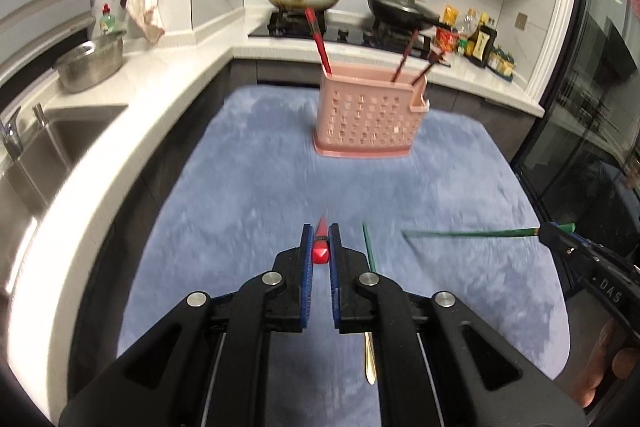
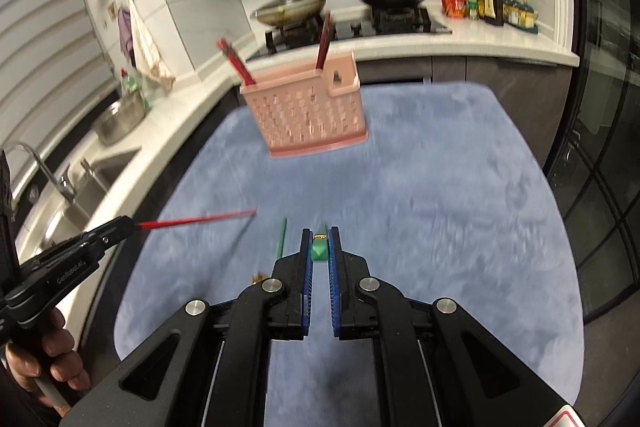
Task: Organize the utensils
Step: 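Lift both chopsticks and carry them toward the pink holder with both tools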
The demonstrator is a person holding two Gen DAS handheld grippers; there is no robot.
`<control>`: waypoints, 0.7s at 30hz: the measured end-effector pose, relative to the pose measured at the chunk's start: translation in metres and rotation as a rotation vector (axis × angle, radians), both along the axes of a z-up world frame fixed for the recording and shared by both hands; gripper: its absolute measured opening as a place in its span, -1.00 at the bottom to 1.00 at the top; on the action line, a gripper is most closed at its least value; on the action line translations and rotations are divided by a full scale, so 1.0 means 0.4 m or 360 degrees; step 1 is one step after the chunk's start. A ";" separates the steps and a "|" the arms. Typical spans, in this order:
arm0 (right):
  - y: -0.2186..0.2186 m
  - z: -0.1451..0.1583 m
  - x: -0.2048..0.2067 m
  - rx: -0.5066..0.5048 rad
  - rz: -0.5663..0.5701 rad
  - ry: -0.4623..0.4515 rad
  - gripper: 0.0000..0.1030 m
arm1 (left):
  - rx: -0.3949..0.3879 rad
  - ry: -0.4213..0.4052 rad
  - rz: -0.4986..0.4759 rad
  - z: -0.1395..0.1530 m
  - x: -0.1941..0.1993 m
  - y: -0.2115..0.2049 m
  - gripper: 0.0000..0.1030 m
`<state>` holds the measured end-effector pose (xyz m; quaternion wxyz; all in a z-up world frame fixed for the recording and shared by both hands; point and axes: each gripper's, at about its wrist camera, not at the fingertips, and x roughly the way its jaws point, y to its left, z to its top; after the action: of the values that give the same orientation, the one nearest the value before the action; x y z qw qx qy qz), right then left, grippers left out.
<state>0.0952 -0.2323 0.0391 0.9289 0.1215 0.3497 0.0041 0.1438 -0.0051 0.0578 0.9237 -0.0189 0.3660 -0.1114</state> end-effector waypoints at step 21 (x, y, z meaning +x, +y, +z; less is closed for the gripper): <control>-0.071 0.193 0.202 0.0106 -0.0021 -0.0272 -0.87 | -0.0050 -0.0282 0.0007 0.235 0.215 -0.030 -0.87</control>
<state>0.1760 -0.2607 0.1164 0.9508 0.1539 0.2680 0.0200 0.2297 -0.0170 0.1518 0.9523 -0.0242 0.2810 -0.1162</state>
